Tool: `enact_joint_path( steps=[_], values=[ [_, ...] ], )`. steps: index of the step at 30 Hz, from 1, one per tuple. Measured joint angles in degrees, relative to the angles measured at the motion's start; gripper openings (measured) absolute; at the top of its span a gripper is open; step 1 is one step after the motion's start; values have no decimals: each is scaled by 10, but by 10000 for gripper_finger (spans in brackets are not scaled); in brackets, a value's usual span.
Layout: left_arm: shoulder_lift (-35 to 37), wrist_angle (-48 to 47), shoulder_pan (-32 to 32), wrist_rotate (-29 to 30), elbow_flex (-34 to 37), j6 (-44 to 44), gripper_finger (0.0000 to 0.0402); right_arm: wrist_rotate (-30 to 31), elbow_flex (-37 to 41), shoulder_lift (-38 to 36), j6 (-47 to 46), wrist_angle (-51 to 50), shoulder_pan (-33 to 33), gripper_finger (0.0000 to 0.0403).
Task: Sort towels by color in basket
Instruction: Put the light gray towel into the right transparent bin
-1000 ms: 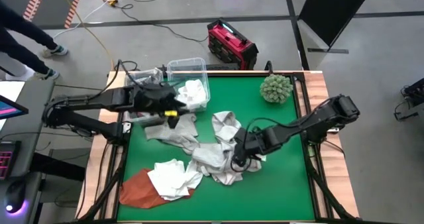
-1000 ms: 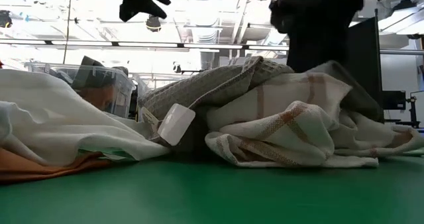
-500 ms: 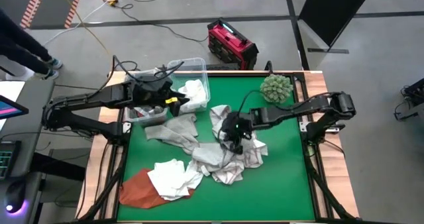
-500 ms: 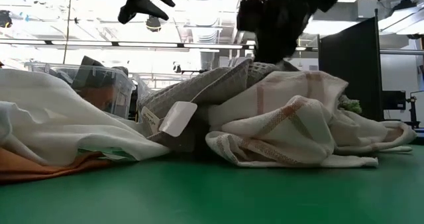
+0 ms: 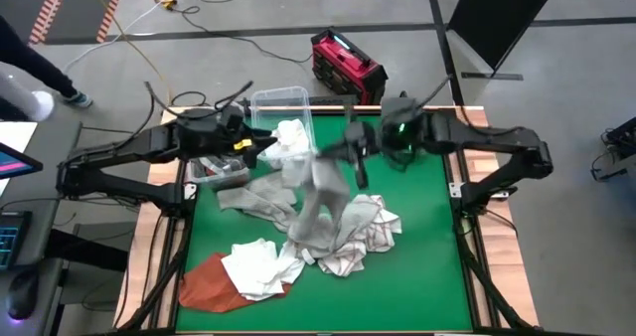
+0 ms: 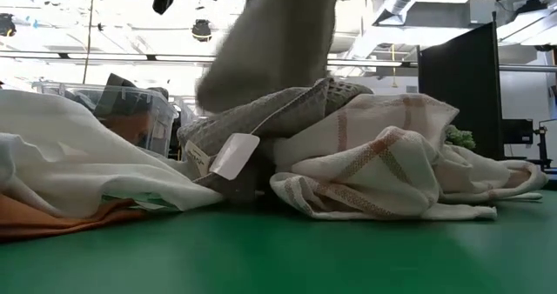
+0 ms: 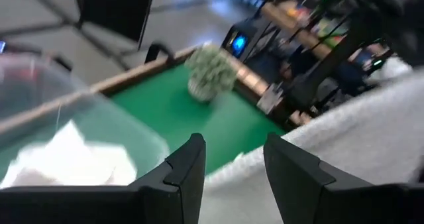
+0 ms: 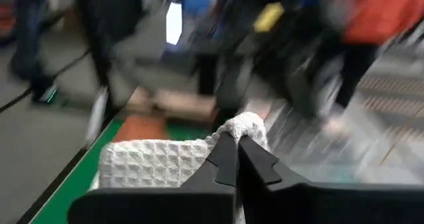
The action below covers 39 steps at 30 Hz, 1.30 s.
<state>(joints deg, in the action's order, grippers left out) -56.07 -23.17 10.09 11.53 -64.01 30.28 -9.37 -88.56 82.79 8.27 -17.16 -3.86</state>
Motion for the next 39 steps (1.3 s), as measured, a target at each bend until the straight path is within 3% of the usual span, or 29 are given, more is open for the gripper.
enact_joint_path(
  steps=[7,12,17,20,23,27,32,39],
  values=[
    [41,72,0,8,0,-62,144,8,-138,90,25,119,-55,21],
    [66,75,0,6,0,-45,144,64,-240,185,29,186,-84,21],
    [88,63,0,-32,0,-24,144,124,-350,278,27,282,-117,21],
    [102,49,0,-38,0,-26,144,152,-418,323,27,261,-142,21],
    [112,36,1,-31,0,-50,144,152,-457,350,24,167,-170,21],
    [120,12,1,21,0,-70,144,132,-459,352,29,73,-195,22],
    [119,-22,1,130,0,-72,144,106,-461,322,90,57,-218,23],
    [114,-36,15,226,0,-73,144,-39,-461,303,58,48,-265,23]
  ],
)
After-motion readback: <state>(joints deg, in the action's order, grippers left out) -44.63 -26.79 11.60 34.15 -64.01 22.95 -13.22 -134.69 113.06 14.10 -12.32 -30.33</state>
